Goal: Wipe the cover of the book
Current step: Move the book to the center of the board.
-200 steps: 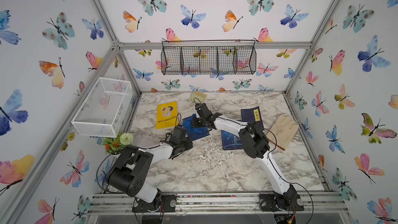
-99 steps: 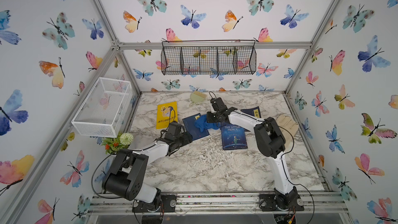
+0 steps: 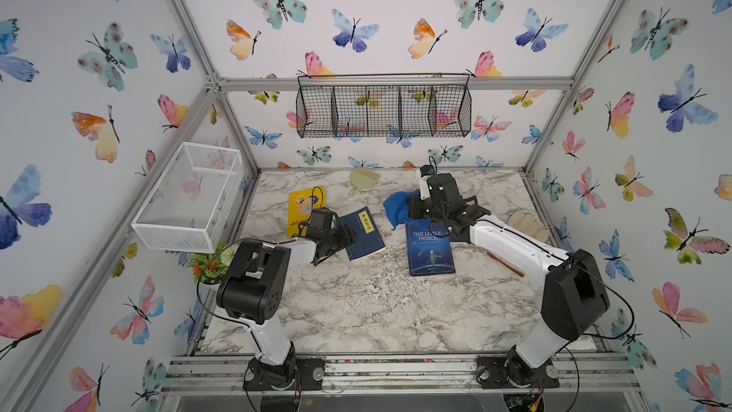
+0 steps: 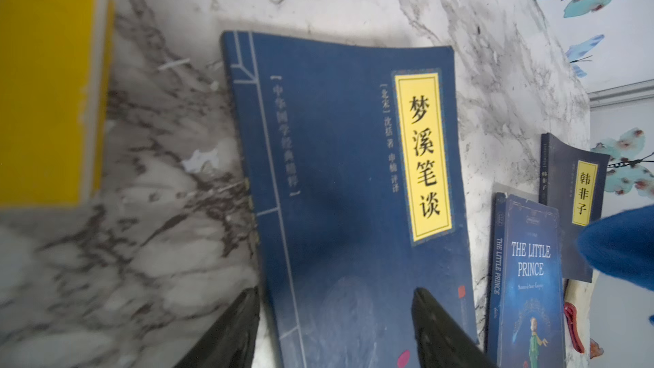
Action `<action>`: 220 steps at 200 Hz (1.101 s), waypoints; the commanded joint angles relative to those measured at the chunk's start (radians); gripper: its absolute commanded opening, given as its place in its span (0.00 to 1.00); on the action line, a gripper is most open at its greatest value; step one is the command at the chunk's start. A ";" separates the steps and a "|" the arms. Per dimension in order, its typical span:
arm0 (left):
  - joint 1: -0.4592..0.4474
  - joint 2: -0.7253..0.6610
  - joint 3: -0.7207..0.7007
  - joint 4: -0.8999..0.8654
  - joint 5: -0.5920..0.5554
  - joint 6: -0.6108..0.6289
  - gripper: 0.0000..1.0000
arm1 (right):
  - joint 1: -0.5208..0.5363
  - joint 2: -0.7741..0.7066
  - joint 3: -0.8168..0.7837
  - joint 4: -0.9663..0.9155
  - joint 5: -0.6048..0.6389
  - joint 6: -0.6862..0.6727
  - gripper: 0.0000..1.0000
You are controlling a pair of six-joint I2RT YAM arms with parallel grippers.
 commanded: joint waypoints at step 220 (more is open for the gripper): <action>0.163 0.132 0.474 -0.435 -0.549 0.017 0.79 | -0.069 0.104 0.043 -0.065 -0.032 0.022 0.03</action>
